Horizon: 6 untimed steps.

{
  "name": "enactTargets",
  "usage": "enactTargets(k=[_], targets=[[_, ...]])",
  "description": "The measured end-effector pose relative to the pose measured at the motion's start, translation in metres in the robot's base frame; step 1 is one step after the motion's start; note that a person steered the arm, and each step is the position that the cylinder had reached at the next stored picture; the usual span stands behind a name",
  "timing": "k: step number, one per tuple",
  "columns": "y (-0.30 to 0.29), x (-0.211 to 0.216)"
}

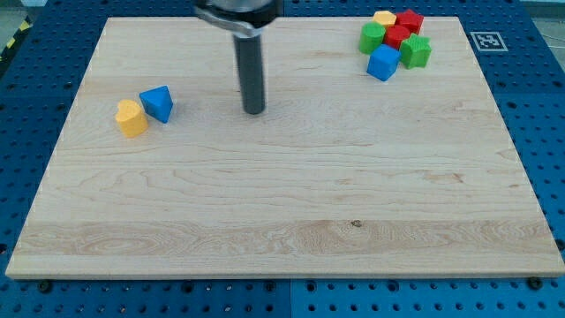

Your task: Separate the blue cube from the group of blocks

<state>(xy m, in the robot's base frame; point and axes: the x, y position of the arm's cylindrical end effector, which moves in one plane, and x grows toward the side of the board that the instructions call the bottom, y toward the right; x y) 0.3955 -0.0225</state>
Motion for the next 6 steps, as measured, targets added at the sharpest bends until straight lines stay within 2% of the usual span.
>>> enactTargets(k=[1, 2, 4, 5, 6], targets=[[0.061, 0.000], [0.074, 0.000], [0.185, -0.001], [0.229, -0.014], [0.239, -0.056]])
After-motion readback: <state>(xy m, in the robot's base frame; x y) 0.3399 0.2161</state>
